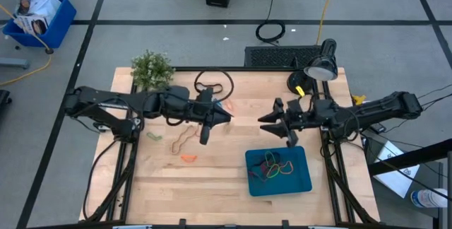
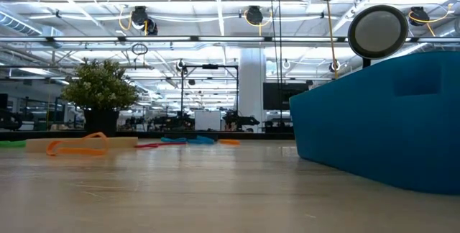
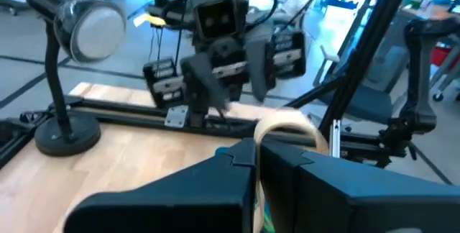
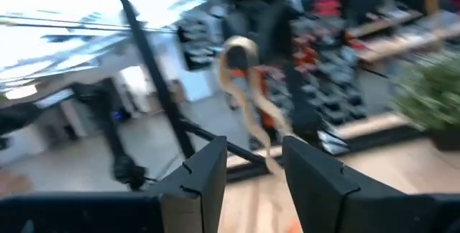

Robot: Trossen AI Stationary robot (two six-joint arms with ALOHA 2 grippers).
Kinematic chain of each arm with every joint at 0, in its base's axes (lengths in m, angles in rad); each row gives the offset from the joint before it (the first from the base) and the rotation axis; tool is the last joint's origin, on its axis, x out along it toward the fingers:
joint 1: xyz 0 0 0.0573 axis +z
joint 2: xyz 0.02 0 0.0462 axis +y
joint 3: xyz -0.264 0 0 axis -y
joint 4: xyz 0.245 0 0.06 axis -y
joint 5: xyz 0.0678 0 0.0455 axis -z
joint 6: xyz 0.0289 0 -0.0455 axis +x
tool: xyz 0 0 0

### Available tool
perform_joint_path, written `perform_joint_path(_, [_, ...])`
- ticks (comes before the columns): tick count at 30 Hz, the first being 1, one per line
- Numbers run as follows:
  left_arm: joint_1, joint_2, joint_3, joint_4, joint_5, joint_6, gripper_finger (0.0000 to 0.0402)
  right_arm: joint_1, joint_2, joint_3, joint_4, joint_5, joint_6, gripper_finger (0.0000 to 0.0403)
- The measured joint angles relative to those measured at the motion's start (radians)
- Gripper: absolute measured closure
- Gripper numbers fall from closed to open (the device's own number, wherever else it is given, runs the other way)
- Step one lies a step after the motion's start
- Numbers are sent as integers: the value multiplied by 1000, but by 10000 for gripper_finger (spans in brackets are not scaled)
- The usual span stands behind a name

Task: Pick and place rubber bands into bin
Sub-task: Put the light brown rubber band into the blue bin

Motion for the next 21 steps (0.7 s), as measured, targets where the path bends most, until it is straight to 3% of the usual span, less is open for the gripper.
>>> perform_joint_path(5, [-5, 0, 0, 1, 0, 11, 396, 41, 12, -1, 0, 9, -106, 273])
perform_joint_path(10, [-4, 0, 0, 1, 0, 6, 383, 101, 42, 40, 4, 138, -238, 273])
perform_joint_path(14, [-4, 0, 0, 1, 0, 7, 395, 139, 98, 101, -16, 272, -281, 273])
perform_joint_path(21, [-4, 0, 0, 2, 0, 7, 380, 161, 233, 240, -121, 267, -308, 273])
